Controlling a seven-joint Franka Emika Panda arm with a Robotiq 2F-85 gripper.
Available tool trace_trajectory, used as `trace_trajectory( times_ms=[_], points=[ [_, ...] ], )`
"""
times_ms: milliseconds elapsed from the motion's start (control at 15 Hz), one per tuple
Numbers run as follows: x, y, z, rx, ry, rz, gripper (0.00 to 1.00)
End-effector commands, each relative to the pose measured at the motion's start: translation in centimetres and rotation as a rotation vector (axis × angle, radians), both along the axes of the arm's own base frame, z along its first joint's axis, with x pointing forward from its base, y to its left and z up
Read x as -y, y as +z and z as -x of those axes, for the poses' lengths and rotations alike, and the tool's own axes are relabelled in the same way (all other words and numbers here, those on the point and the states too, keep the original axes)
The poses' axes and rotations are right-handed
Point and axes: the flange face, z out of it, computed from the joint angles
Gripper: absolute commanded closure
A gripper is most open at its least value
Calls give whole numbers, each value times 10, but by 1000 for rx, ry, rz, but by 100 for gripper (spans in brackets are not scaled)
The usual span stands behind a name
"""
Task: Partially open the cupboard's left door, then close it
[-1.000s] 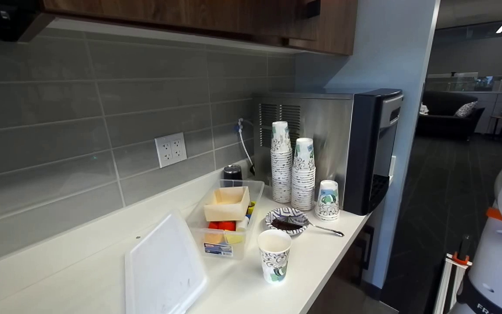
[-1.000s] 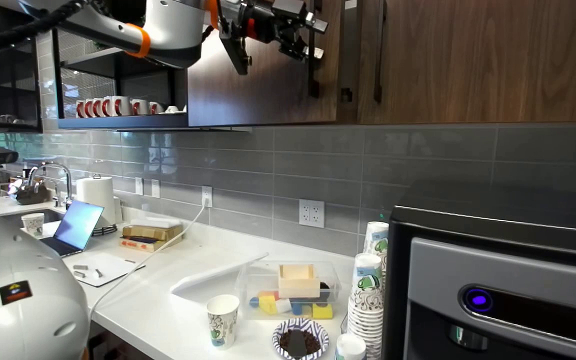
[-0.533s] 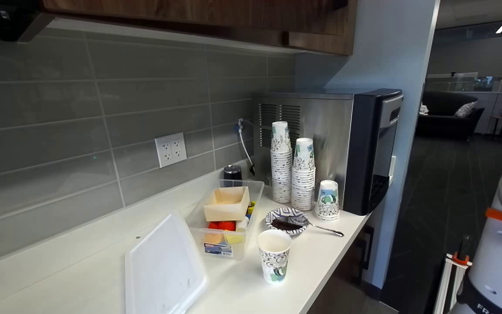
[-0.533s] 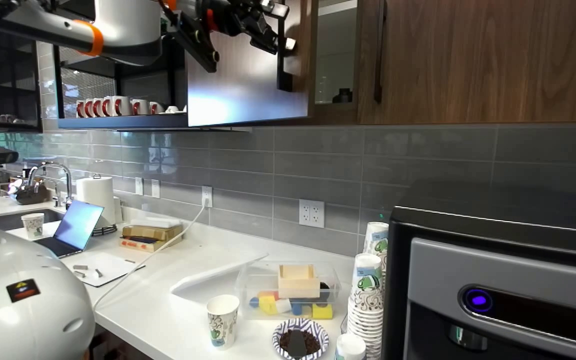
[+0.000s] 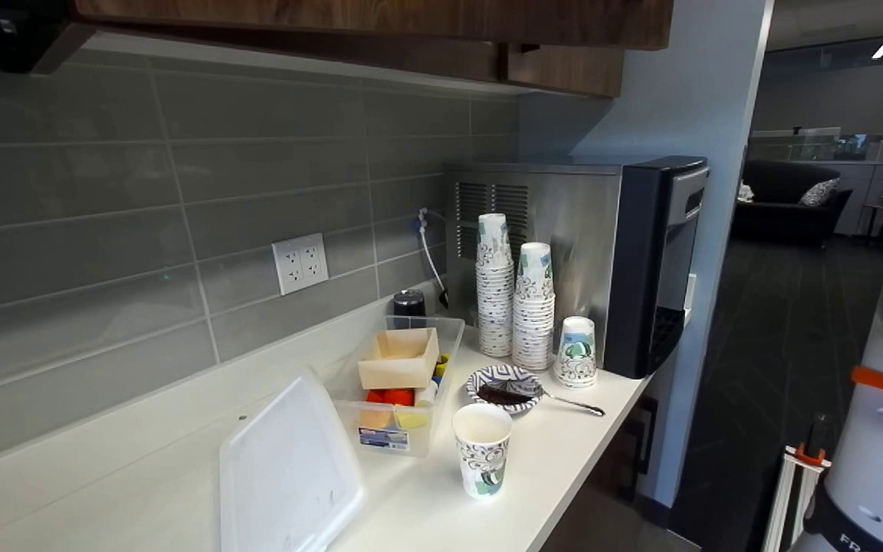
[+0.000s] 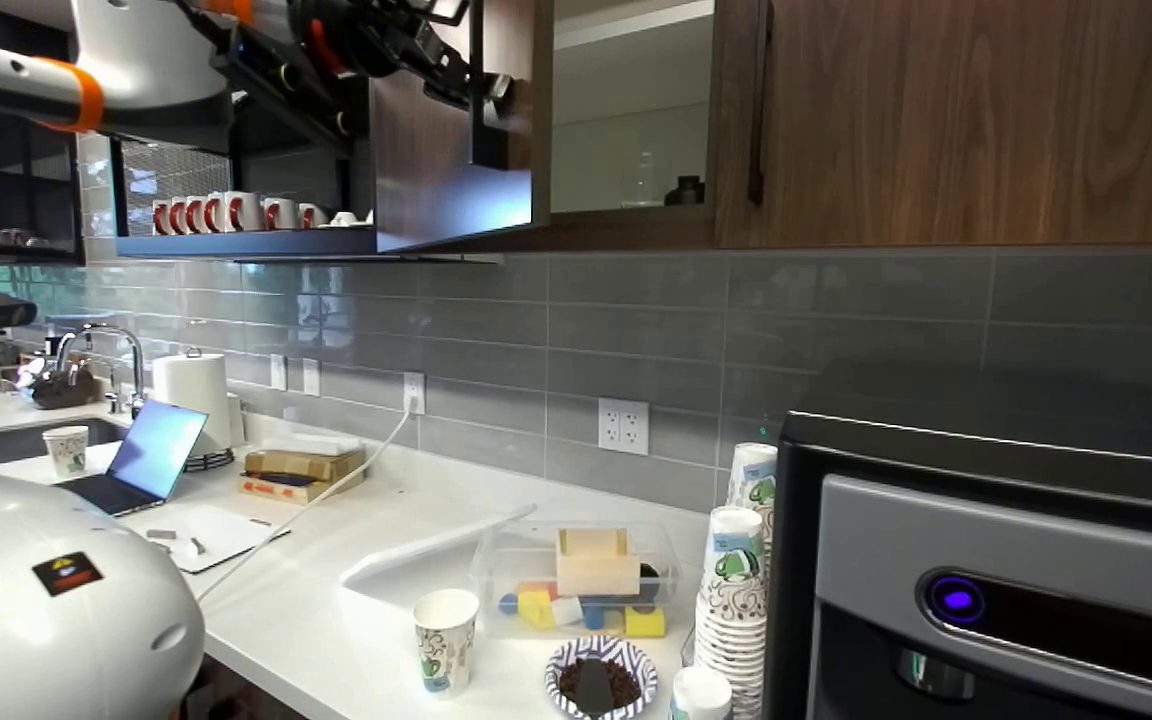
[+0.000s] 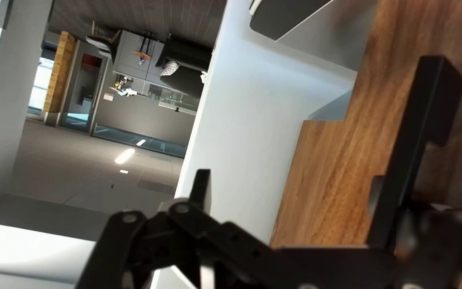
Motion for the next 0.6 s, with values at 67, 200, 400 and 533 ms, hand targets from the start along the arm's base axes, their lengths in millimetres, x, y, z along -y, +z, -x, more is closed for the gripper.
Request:
trace_trajectory(
  times_ms=[67,200,400,533],
  points=[
    [-5,-29,28,-34,-74,12,0],
    [-12,-34,34,-40,-77,22,0],
    [-20,-39,41,-49,-63,34,0],
    [-25,-41,47,-55,-56,41,0]
  ],
)
